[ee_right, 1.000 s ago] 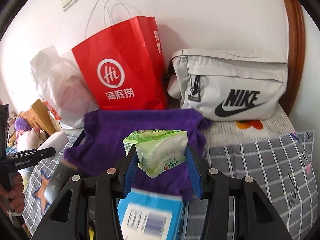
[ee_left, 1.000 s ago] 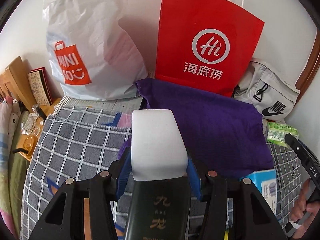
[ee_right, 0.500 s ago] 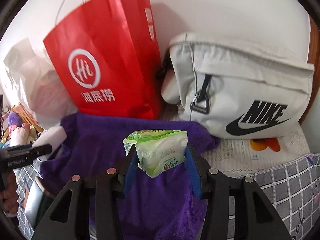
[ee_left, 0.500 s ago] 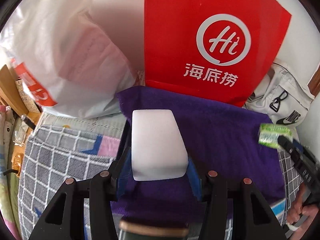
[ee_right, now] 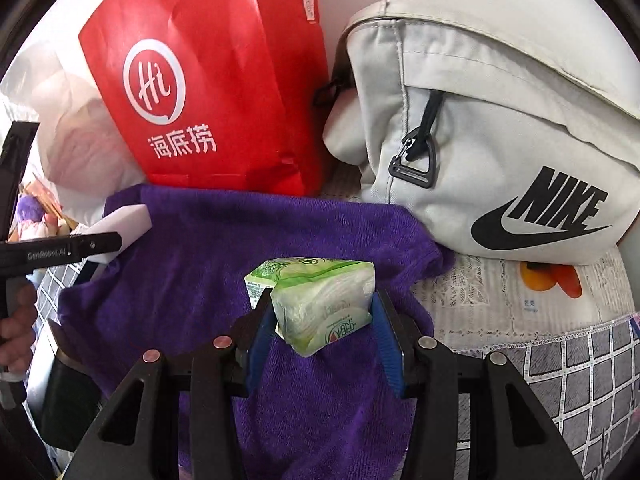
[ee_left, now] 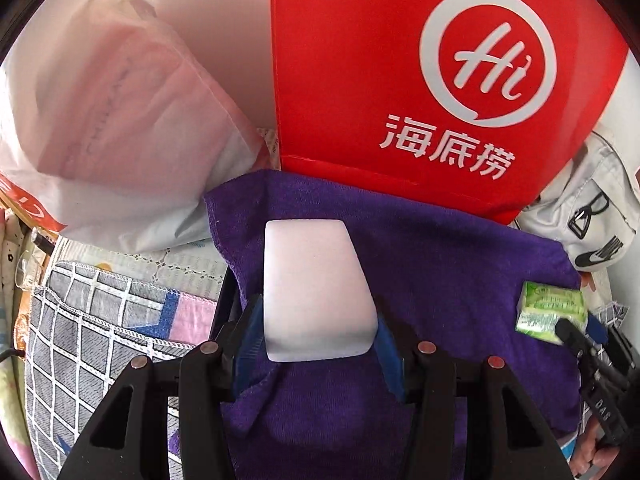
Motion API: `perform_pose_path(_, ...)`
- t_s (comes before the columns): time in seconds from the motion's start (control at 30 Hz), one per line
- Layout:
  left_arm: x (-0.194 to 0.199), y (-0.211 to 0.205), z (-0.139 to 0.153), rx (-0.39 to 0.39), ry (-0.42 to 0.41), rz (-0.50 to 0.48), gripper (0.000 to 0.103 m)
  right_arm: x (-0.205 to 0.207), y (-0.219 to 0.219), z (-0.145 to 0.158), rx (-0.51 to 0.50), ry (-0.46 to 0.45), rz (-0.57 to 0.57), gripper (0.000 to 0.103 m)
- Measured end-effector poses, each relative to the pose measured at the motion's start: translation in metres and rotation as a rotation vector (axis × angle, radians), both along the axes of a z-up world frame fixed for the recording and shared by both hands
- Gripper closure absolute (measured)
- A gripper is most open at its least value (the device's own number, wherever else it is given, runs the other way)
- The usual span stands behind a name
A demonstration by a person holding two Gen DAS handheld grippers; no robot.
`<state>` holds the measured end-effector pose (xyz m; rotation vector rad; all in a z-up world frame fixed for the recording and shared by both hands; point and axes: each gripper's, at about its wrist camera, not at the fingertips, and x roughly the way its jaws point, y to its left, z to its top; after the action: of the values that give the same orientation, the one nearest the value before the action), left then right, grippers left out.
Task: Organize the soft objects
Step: 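Carry the white block and green wipes pack over the purple towel with both tools, then open both tools to drop the block and wipes pack onto the purple towel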
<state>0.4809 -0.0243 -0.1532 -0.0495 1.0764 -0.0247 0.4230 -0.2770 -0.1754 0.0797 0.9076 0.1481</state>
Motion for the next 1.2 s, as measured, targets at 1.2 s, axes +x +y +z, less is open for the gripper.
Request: perform_pose_path(1.2,-0.178,0.045,0.065,-0.028,-0.092,0.002,0.034,-0.165,0.071,0.067,0.011,-0.109,0.135,0.024)
